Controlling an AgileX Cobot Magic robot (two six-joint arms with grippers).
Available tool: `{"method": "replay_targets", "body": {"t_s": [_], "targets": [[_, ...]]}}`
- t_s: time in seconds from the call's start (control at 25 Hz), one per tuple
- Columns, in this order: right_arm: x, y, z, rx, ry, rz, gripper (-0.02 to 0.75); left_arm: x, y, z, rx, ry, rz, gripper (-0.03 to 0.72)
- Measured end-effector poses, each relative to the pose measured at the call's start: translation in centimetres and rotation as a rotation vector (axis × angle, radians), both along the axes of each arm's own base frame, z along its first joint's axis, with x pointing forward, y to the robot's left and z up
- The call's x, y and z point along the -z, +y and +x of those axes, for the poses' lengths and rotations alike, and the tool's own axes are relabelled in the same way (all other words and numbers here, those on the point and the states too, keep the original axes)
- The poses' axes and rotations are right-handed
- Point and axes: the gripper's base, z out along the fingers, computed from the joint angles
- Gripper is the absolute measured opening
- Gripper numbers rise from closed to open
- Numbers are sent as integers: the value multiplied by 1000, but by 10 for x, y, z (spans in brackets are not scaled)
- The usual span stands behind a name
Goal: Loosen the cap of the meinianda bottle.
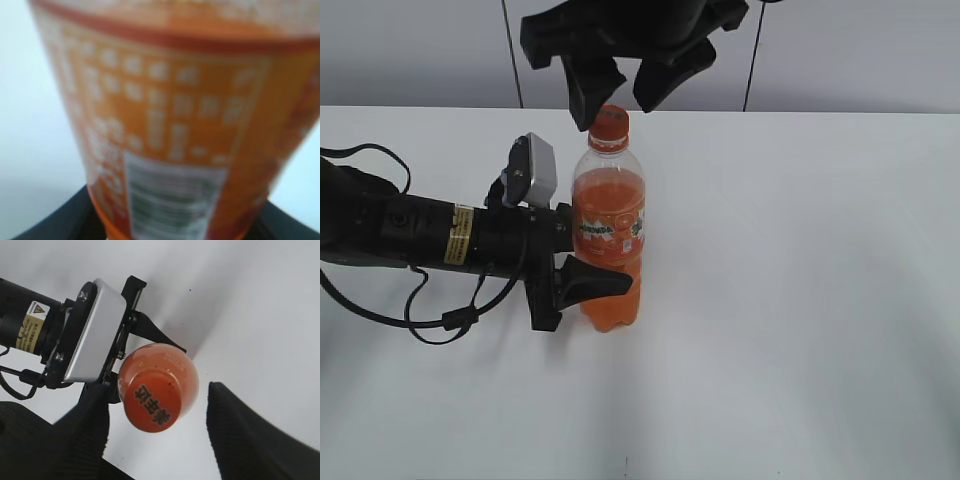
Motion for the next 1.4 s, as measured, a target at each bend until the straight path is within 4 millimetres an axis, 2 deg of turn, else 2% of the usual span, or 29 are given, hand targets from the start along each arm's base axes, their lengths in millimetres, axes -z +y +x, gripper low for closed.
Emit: {"method": "replay_targets", "body": {"t_s": [0.72, 0.88, 1.04, 1.24, 1.4], "targets": [[4, 4, -1, -2, 32, 17, 457, 0, 0, 0, 0, 0, 0, 382], [7, 5, 0, -2, 44, 20, 386, 0, 0, 0, 0, 0, 0, 382], [7, 5, 0, -3, 40, 14, 270, 0, 1, 0, 0, 0, 1, 382], [7, 4, 1, -20, 20, -4, 269, 0, 1, 0, 0, 0, 1, 382], [7, 3, 2, -135, -25, -44, 269, 0, 1, 0, -2, 0, 0, 382]]}}
